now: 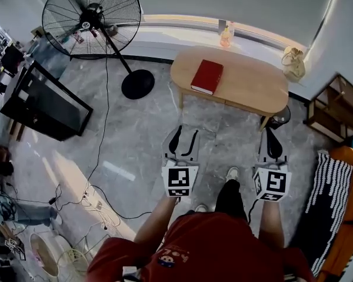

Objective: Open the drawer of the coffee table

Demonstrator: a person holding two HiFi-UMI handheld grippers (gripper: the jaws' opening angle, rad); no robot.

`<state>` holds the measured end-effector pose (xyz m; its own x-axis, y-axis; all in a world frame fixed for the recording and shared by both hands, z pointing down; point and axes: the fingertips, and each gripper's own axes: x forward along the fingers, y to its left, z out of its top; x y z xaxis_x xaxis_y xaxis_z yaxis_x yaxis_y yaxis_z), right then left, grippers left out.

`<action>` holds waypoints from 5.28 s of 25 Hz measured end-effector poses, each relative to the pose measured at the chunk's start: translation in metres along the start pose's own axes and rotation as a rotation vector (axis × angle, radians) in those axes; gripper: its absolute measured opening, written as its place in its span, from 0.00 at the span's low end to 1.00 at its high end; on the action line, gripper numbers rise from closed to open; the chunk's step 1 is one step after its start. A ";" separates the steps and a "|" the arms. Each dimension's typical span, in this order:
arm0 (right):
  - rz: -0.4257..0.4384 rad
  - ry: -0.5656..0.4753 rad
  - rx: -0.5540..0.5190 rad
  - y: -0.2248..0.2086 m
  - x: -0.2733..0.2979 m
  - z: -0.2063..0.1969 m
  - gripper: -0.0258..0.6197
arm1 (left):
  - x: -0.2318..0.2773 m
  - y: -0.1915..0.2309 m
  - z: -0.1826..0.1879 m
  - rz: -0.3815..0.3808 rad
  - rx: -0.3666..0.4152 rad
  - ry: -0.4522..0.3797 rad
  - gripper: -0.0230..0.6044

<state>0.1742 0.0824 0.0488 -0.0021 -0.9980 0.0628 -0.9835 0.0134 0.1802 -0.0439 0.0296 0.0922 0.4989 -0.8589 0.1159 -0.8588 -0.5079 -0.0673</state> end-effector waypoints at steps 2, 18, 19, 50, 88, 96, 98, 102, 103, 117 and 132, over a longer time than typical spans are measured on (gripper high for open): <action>0.017 -0.014 0.006 -0.011 0.020 0.000 0.03 | 0.020 -0.001 0.005 0.011 0.004 -0.003 0.34; 0.072 -0.044 0.083 -0.174 0.176 -0.013 0.03 | 0.223 -0.062 0.055 0.062 0.030 0.016 0.34; 0.073 -0.044 0.086 -0.182 0.183 -0.015 0.03 | 0.232 -0.065 0.056 0.066 0.033 0.018 0.34; 0.077 -0.039 0.079 -0.103 0.238 0.003 0.03 | 0.231 0.036 0.057 0.082 0.049 -0.018 0.34; 0.234 0.124 0.056 0.034 0.308 -0.328 0.03 | 0.296 0.064 -0.306 0.074 -0.016 0.097 0.34; 0.284 0.080 0.028 0.070 0.327 -0.495 0.03 | 0.321 0.043 -0.470 0.019 0.057 0.051 0.34; 0.295 0.055 0.023 0.077 0.335 -0.529 0.03 | 0.333 0.037 -0.506 0.005 0.091 0.035 0.34; 0.284 0.035 0.064 0.084 0.356 -0.592 0.03 | 0.351 0.038 -0.570 0.027 0.017 0.001 0.34; 0.278 0.036 0.074 0.085 0.362 -0.607 0.03 | 0.355 0.040 -0.585 0.037 -0.012 0.001 0.34; 0.200 0.031 0.099 0.076 0.413 -0.694 0.03 | 0.422 0.060 -0.656 0.027 0.031 -0.045 0.34; 0.255 0.034 0.120 0.107 0.421 -0.705 0.03 | 0.428 0.059 -0.677 0.005 0.094 -0.032 0.34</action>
<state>0.1956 -0.2929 0.7866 -0.2478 -0.9608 0.1247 -0.9664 0.2541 0.0374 0.0396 -0.3231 0.8087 0.4992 -0.8624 0.0837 -0.8474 -0.5061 -0.1603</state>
